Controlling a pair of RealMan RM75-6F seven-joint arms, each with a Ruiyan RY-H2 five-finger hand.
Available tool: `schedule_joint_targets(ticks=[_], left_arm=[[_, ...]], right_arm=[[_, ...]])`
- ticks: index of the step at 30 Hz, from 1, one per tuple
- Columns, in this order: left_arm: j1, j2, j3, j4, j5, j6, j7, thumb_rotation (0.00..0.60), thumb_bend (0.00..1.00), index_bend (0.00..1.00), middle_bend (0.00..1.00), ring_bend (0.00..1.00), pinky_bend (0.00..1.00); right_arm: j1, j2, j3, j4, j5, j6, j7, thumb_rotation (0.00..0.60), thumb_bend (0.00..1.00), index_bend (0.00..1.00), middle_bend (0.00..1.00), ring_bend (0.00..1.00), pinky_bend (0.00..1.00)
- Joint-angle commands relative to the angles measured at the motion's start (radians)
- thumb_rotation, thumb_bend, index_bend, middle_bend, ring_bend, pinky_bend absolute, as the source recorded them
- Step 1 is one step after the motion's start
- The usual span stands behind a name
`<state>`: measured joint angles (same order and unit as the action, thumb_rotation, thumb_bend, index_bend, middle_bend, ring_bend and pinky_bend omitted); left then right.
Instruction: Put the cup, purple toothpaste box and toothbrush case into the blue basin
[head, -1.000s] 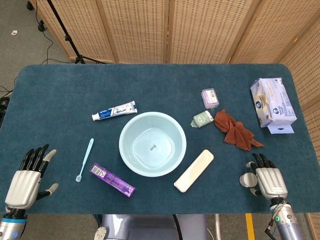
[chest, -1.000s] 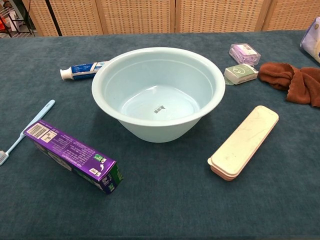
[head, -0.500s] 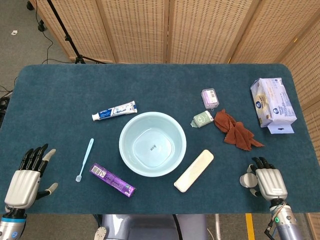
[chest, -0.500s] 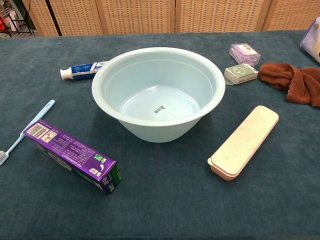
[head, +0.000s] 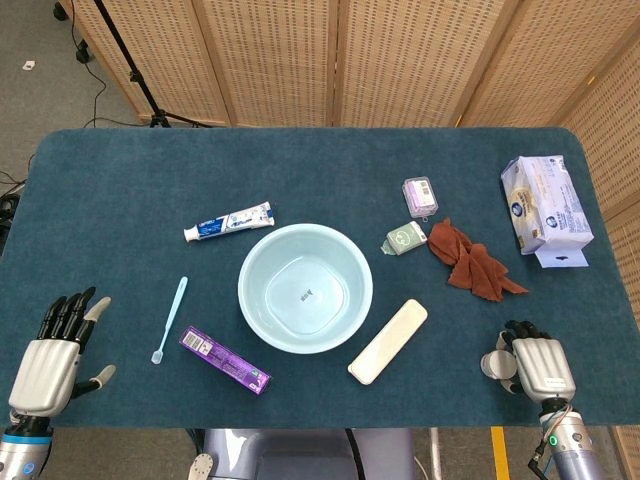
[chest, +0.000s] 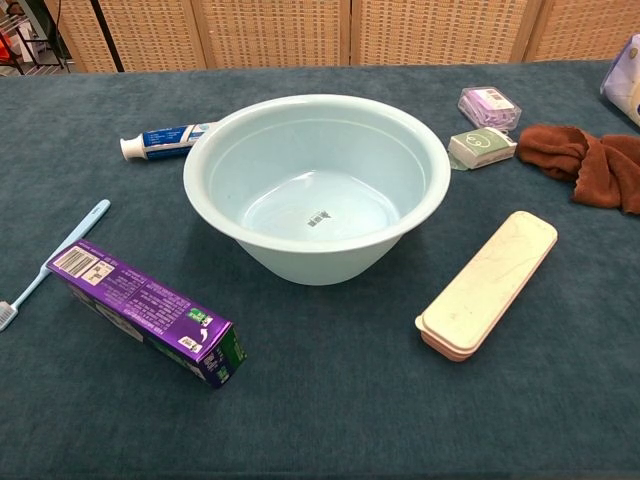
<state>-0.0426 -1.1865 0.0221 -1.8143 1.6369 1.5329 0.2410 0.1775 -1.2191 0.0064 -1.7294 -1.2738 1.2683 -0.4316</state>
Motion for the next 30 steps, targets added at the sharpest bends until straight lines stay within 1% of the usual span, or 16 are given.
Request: schedule_joint_targets(ticks=[1, 10, 16, 25, 28, 30], left_arm=[[0.0, -0.001, 0.0, 0.0, -0.001, -0.001, 0.0, 0.6, 0.15, 0.0, 0.0, 0.0, 0.0], [0.0, 0.0, -0.002, 0.0, -0.002, 0.001, -0.002, 0.6, 0.15, 0.0, 0.0, 0.0, 0.0], [0.0, 0.0, -0.001, 0.0, -0.001, 0.002, -0.003, 0.6, 0.15, 0.0, 0.0, 0.0, 0.0], [0.0, 0.001, -0.002, 0.0, -0.002, 0.001, -0.004, 0.6, 0.15, 0.0, 0.0, 0.0, 0.0], [0.0, 0.001, -0.002, -0.001, -0.003, 0.001, -0.005, 0.6, 0.15, 0.0, 0.0, 0.0, 0.0], [0.0, 0.002, -0.003, -0.001, -0.003, 0.002, -0.007, 0.6, 0.15, 0.0, 0.0, 0.0, 0.0]], right_arm=[[-0.001, -0.001, 0.001, 0.0, 0.001, 0.003, -0.003, 0.6, 0.21, 0.58, 0.31, 0.28, 0.43], [-0.003, -0.008, 0.003, 0.004, -0.004, 0.016, -0.013, 0.6, 0.26, 0.65, 0.42, 0.39, 0.49], [-0.005, -0.01, 0.005, 0.005, -0.016, 0.033, -0.016, 0.6, 0.26, 0.67, 0.5, 0.46, 0.53], [-0.004, -0.007, 0.011, -0.007, -0.019, 0.04, -0.024, 0.6, 0.26, 0.69, 0.53, 0.47, 0.54], [0.0, -0.004, 0.015, -0.02, -0.027, 0.047, -0.032, 0.6, 0.3, 0.7, 0.54, 0.48, 0.55], [0.002, -0.001, 0.017, -0.033, -0.033, 0.05, -0.041, 0.6, 0.31, 0.7, 0.54, 0.48, 0.55]])
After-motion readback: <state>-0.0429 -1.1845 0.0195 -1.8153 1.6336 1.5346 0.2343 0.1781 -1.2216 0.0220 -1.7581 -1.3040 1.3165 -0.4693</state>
